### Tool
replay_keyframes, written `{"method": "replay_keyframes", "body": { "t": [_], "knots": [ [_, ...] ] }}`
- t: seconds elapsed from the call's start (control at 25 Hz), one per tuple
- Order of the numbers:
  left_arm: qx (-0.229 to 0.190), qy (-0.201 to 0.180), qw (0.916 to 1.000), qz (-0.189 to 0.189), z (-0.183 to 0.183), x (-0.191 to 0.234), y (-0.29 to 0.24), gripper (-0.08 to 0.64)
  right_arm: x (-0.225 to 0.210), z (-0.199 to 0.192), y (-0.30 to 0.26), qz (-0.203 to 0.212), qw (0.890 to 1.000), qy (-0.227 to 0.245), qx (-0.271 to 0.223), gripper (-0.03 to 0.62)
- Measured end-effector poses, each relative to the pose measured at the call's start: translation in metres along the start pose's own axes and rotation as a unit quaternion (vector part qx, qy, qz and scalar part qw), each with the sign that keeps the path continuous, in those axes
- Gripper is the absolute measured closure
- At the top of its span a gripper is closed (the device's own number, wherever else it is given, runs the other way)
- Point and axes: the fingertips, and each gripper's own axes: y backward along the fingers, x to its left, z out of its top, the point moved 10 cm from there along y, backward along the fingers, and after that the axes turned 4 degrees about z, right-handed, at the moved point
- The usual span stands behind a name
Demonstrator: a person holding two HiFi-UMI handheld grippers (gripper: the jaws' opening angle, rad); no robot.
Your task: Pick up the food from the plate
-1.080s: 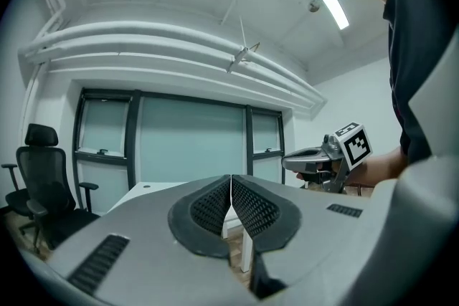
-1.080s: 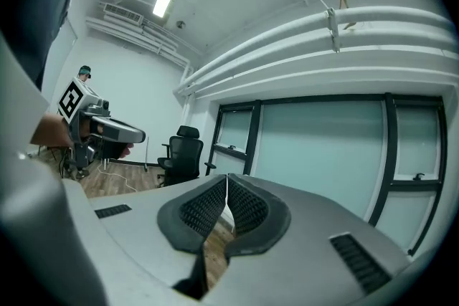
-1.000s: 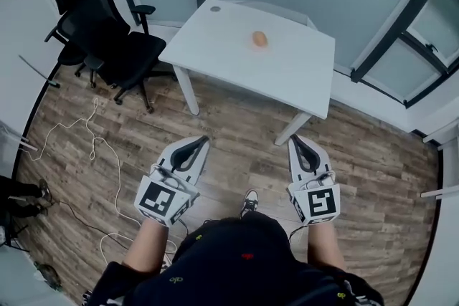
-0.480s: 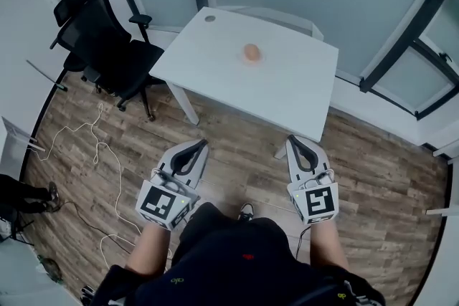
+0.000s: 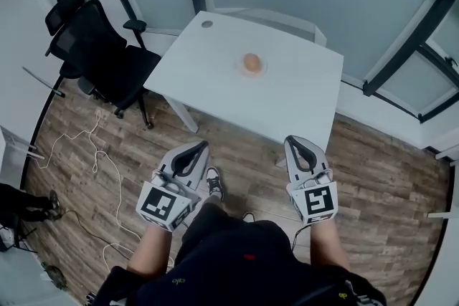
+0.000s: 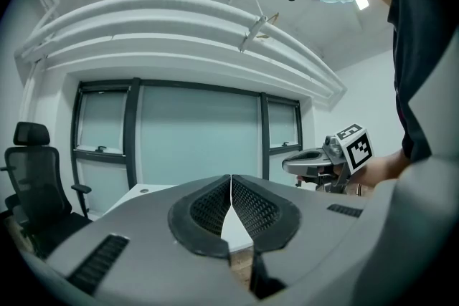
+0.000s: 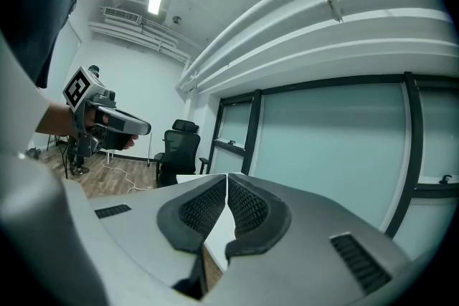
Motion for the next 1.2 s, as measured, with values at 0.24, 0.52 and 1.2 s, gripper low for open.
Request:
{"method": "replay_keyframes", "body": {
  "t": [0.24,0.52,1.2],
  "knots": [
    [-0.009,0.008,0.9996,-0.026,0.002,0.073,-0.070,0.536,-0.028,-0.003,-0.080,-0.014,1.000,0.005,0.017,0.568],
    [0.000,0.010,0.9985,-0.053,0.016,0.191,-0.143,0.537,-0.055,0.021,-0.196,-0.040,0.998,0.004,0.044,0.568],
    [0.035,0.061,0.9944,-0.079,-0.022,0.287,-0.234,0.536,-0.125,-0.047,-0.371,-0.013,0.989,-0.059,0.138,0.302]
  ]
}}
